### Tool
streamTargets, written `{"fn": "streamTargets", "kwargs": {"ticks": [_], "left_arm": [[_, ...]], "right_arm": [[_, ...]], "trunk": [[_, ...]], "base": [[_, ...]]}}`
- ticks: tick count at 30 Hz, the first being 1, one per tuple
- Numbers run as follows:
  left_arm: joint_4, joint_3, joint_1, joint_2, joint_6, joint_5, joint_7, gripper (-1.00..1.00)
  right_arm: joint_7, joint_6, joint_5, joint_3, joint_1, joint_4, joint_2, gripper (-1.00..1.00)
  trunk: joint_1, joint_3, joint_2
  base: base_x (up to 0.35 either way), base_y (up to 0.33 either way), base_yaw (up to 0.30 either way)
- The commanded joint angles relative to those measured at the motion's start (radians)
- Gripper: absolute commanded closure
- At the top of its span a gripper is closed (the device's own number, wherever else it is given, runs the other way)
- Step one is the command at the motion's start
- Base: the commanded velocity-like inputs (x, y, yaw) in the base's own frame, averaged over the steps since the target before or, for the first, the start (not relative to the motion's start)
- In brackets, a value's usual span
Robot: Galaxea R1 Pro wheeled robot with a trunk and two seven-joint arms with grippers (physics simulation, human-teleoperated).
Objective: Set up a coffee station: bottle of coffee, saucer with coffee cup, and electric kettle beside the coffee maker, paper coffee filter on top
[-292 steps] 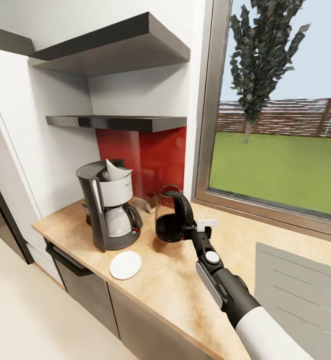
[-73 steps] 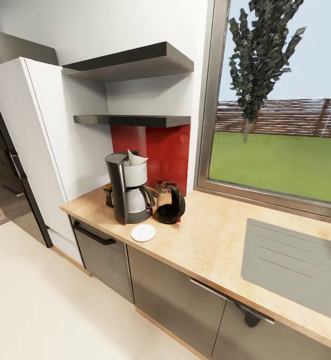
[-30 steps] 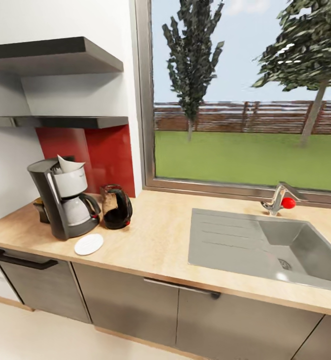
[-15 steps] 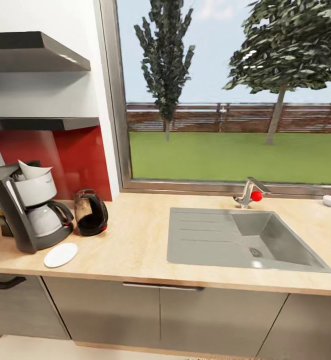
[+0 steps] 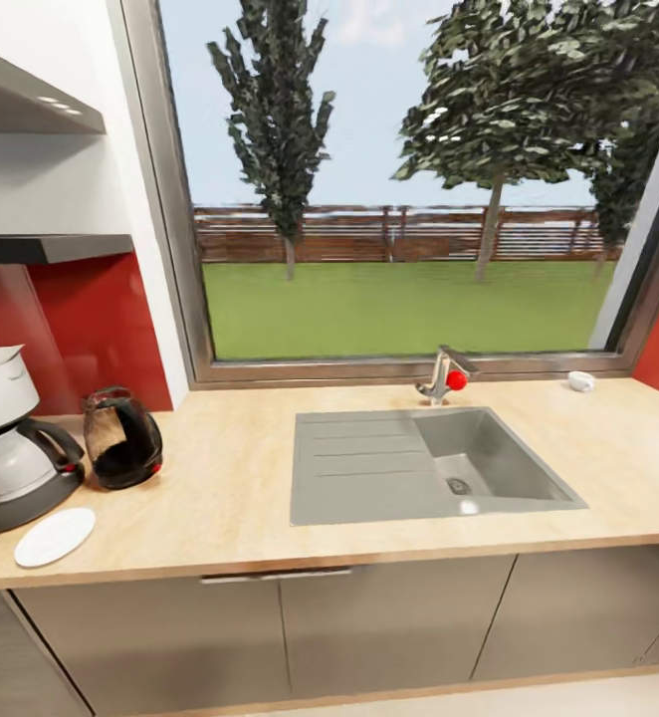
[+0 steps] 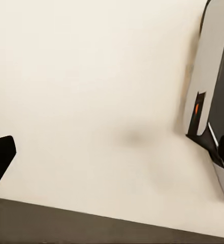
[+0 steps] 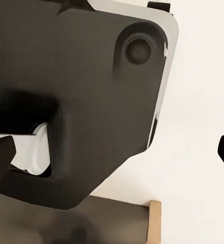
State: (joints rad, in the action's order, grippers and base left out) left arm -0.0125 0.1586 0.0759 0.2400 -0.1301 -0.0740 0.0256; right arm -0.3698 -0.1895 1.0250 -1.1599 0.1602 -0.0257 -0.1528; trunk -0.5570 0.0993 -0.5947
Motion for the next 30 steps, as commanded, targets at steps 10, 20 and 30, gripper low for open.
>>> {"fn": "streamTargets", "kwargs": {"ticks": [10, 20, 30], "left_arm": [[-0.008, 0.010, -0.001, -0.040, 0.010, -0.010, -0.058, -1.00], [-0.010, 0.012, -0.004, -0.045, 0.008, -0.007, -0.060, -1.00], [-0.010, 0.013, -0.004, -0.044, 0.007, -0.003, -0.066, -1.00]], "right_arm": [[0.000, 0.042, 0.005, -0.008, 0.001, 0.000, -0.005, -1.00], [0.000, 0.050, 0.005, -0.008, 0.000, 0.000, -0.005, -1.00], [0.002, 0.076, 0.003, -0.006, 0.001, -0.003, 0.000, -1.00]], "trunk": [[0.000, 0.002, -0.001], [0.000, 0.002, -0.001], [0.000, 0.002, -0.001]], "base": [[0.000, 0.000, -0.300], [0.000, -0.086, -0.286], [0.000, -0.266, -0.034]]}}
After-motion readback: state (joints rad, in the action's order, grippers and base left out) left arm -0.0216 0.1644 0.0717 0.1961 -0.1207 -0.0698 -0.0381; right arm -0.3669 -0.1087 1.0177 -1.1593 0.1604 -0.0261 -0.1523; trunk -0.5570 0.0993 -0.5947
